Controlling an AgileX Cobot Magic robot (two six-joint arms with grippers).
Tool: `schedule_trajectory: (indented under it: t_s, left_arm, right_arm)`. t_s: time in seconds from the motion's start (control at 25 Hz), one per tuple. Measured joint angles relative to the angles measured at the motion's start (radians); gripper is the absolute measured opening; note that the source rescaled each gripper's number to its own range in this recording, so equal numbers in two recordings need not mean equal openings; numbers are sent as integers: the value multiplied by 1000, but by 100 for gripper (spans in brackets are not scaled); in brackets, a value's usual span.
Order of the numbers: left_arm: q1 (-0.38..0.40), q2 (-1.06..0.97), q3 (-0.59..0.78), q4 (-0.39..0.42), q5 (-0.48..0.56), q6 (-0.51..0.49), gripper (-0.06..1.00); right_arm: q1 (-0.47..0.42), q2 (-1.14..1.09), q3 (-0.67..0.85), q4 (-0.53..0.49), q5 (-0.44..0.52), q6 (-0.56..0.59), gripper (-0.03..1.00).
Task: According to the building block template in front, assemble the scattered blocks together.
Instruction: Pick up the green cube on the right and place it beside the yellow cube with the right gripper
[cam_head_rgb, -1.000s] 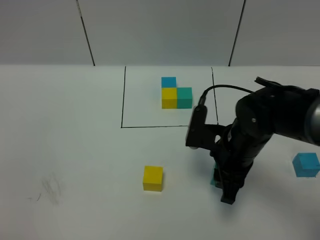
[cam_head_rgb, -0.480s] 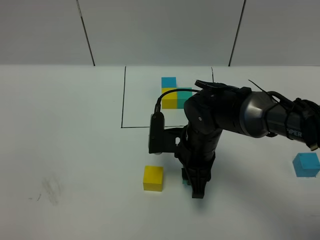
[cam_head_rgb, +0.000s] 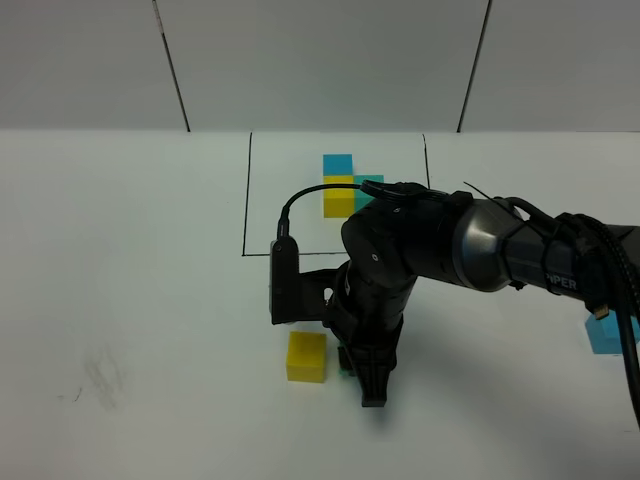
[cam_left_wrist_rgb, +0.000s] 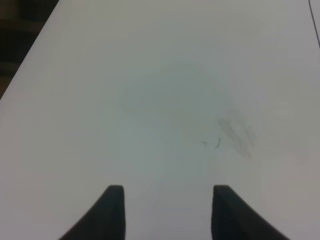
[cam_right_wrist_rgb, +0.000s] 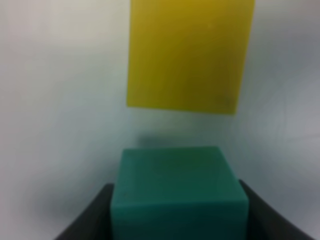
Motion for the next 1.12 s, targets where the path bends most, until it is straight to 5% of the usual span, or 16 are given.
schedule_trajectory:
  t_s: [1.12]
  left_arm:
    - [0, -1, 0, 0, 0, 0, 0]
  right_arm:
    - [9, 50, 0, 16, -68, -36, 2]
